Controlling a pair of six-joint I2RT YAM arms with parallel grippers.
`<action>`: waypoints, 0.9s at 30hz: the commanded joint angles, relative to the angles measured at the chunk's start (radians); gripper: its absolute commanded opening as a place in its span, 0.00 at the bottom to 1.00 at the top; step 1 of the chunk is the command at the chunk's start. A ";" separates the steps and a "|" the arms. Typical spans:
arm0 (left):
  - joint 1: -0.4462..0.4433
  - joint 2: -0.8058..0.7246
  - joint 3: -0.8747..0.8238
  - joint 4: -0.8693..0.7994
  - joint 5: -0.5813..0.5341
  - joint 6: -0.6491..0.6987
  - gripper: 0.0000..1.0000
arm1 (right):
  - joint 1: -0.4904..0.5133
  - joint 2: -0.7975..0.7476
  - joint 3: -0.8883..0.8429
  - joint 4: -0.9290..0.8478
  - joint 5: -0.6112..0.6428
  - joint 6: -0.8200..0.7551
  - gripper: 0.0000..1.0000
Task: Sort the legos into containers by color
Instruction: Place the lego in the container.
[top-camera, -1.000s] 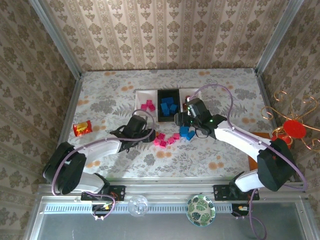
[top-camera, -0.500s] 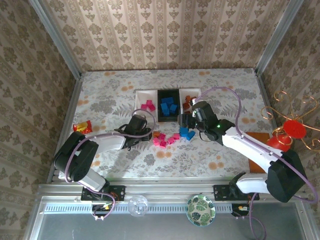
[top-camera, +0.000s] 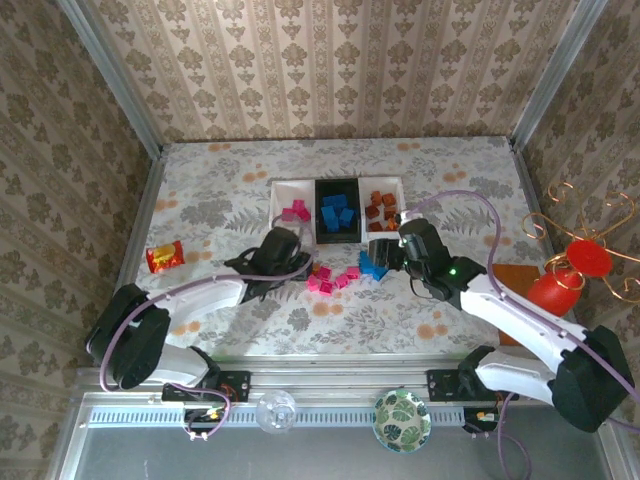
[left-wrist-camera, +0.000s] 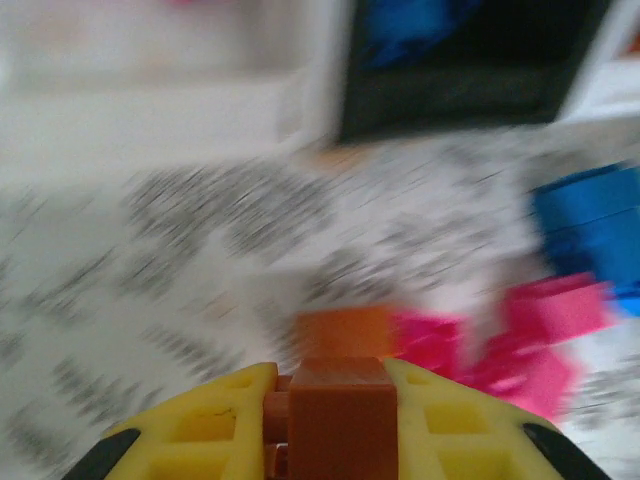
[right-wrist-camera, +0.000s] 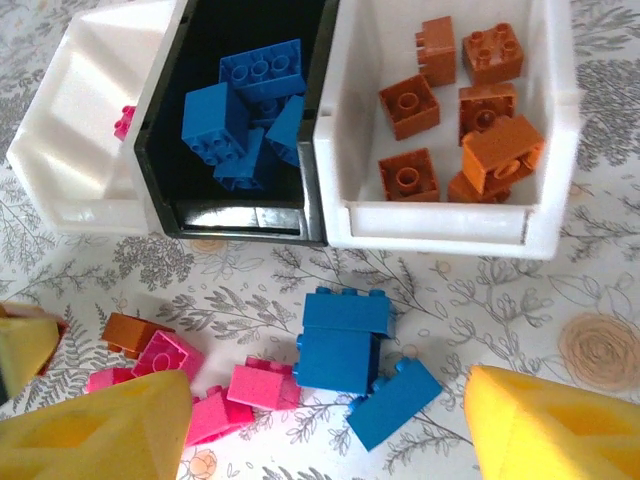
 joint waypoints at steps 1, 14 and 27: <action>-0.040 0.090 0.208 -0.026 0.062 0.057 0.18 | 0.006 -0.075 -0.047 -0.024 0.061 0.051 0.74; -0.038 0.736 1.040 -0.179 0.164 0.138 0.22 | 0.009 -0.195 -0.107 -0.111 0.078 0.074 0.75; -0.016 0.636 0.982 -0.119 0.194 0.111 0.63 | 0.011 -0.184 -0.103 -0.097 0.059 0.067 0.78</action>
